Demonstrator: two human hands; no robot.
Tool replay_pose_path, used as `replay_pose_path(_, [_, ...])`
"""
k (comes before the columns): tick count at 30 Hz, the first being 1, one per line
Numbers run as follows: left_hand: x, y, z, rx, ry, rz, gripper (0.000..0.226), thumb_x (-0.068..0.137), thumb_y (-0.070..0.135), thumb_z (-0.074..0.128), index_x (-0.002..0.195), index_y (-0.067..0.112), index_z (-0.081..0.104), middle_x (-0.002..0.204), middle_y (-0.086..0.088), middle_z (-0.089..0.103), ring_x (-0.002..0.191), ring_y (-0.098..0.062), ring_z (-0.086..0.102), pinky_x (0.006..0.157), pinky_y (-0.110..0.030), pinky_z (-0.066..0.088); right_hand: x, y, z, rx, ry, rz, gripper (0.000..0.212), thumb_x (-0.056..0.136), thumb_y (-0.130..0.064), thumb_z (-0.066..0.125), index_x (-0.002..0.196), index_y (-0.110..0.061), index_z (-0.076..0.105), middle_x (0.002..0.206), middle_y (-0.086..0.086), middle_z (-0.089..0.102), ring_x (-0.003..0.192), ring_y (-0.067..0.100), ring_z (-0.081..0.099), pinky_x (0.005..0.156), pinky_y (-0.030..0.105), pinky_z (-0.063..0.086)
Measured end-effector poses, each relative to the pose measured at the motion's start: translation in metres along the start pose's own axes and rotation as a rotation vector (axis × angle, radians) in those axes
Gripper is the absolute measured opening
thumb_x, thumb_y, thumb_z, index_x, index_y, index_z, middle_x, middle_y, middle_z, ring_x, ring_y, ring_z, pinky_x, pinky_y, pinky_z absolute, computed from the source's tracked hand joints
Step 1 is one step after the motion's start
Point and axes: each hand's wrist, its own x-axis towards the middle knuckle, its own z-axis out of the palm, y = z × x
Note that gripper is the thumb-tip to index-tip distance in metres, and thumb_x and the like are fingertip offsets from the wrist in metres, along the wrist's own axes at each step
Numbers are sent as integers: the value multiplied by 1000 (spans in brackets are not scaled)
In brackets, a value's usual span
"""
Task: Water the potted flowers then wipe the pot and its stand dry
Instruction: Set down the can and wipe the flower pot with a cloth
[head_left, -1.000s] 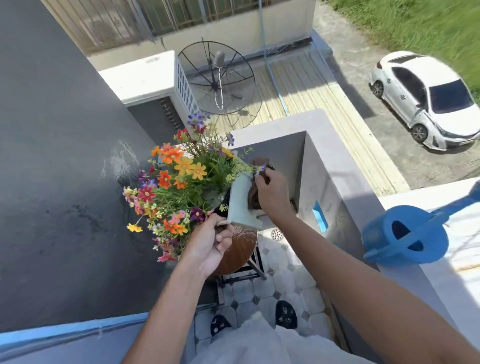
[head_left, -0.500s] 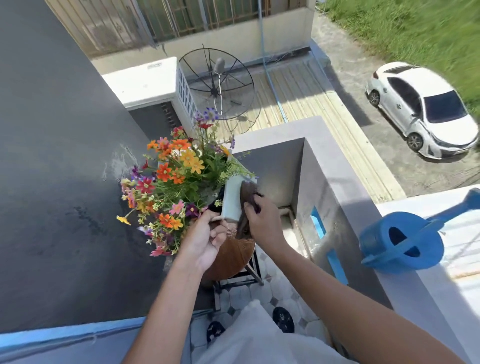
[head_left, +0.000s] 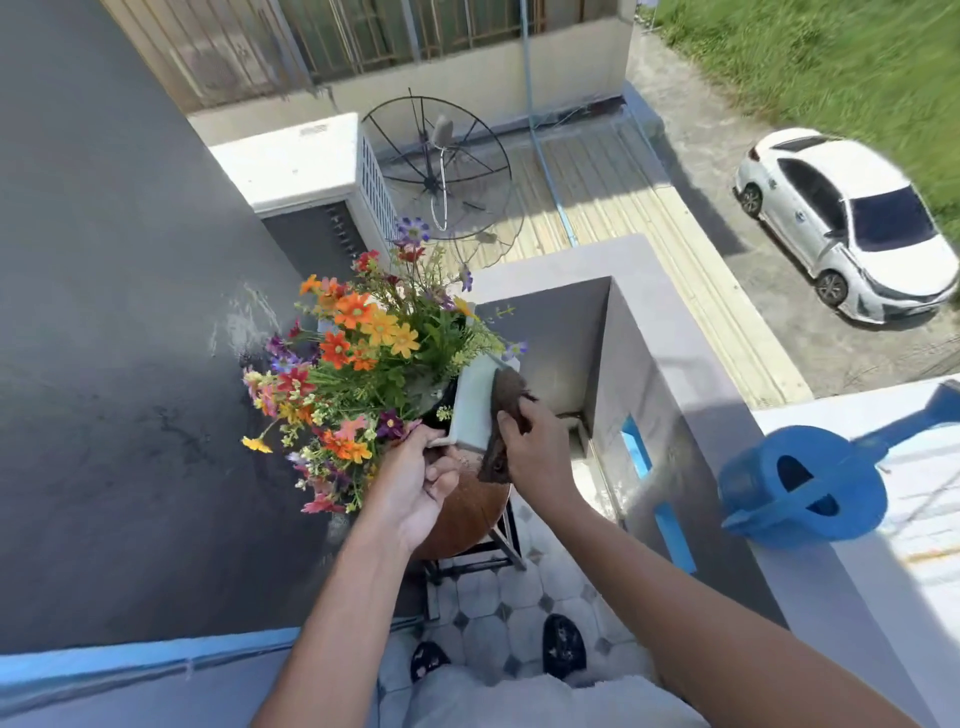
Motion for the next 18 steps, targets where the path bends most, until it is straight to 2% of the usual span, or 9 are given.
replay_pose_path(3, [3,-4,2,97,5,38,17,95,7,44,78,10,43,66,-4,37,34,-5,27,32,-16,20,-3,-33,0,79,16,-121,27,97,-15,56,71,-9,50,70,1,52,65,14,45,57,24,32])
replay_pose_path(5, [2,-5,2,114,-5,46,18,94,7,45,77,11,43,67,-4,36,34,-6,27,32,-18,21,0,-53,-2,151,16,-166,24,98,-15,55,75,-8,55,71,1,55,66,12,48,59,23,35])
replay_pose_path(8, [-6,-4,2,113,-53,33,22,94,6,44,72,10,44,62,-5,43,34,-6,29,32,-17,24,12,-67,-10,184,50,-224,31,98,-10,55,72,-25,55,71,-4,53,67,2,48,60,13,34])
replay_pose_path(10, [-13,-2,2,142,-72,36,25,95,7,44,71,8,46,61,-6,46,37,-6,29,34,-17,25,27,-68,-18,162,86,-227,37,98,-7,55,70,-30,51,72,-4,50,66,-4,47,60,8,33])
replay_pose_path(12, [-17,0,1,156,-82,39,25,96,7,44,72,7,48,62,-5,46,40,-6,29,35,-17,24,40,-57,-23,99,109,-178,40,97,-6,55,67,-32,47,72,-3,48,64,-2,46,58,10,33])
replay_pose_path(15, [-21,4,-2,130,-83,39,23,97,7,44,74,7,47,62,-6,46,39,-6,29,34,-16,24,51,-25,-26,22,126,-18,24,96,-7,54,72,-10,55,73,7,53,64,12,45,61,28,30])
replay_pose_path(18, [-21,7,-3,169,-60,55,24,96,6,45,72,9,45,60,-7,47,38,-7,29,32,-16,27,53,-21,-25,46,124,17,20,95,-4,53,75,-2,55,71,7,52,66,18,43,62,30,32])
